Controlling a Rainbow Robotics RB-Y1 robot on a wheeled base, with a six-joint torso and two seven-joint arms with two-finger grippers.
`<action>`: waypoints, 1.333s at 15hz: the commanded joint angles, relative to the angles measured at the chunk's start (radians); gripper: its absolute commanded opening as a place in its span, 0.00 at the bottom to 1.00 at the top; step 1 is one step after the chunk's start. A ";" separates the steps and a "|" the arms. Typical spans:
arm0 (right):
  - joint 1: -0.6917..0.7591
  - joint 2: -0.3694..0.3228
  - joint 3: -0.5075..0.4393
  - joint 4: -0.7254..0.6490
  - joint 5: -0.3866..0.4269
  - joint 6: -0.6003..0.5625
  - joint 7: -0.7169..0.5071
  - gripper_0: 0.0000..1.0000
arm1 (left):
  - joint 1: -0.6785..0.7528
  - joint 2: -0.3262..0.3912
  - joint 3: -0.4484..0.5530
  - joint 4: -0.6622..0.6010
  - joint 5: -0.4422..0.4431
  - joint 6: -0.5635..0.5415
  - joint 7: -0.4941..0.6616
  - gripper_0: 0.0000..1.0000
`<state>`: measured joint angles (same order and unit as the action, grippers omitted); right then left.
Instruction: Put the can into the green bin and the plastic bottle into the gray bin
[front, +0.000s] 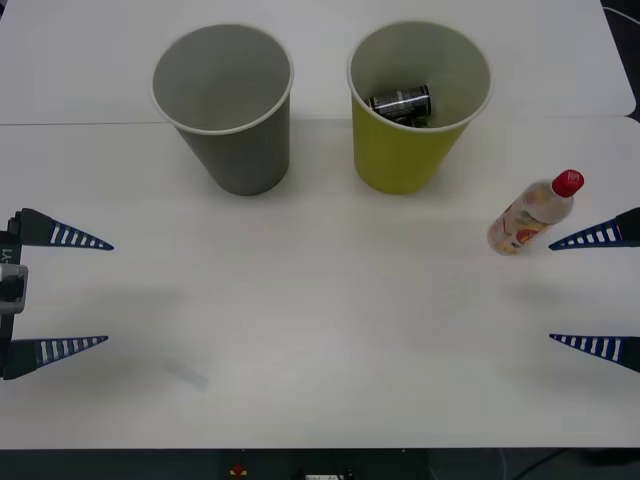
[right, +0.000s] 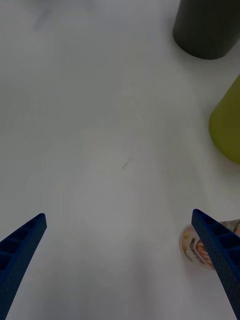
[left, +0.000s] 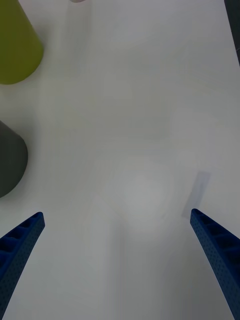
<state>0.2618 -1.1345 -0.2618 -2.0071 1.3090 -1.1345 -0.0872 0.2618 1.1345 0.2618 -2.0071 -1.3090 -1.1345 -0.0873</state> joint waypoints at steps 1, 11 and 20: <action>0.000 0.000 0.000 0.000 0.000 0.000 0.000 1.00 | 0.000 0.000 0.000 0.000 0.000 0.000 0.000 1.00; 0.137 -0.036 -0.019 -0.056 -0.043 0.185 0.027 1.00 | 0.000 0.000 0.000 0.000 0.000 0.000 0.000 1.00; 0.326 -0.045 0.096 -0.137 -0.155 0.591 0.027 1.00 | 0.000 0.000 0.000 0.000 0.000 0.000 0.000 1.00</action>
<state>0.5827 -1.1806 -0.1857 -2.1432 1.1647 -0.5778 -0.0620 0.2618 1.1345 0.2618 -2.0071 -1.3090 -1.1345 -0.0873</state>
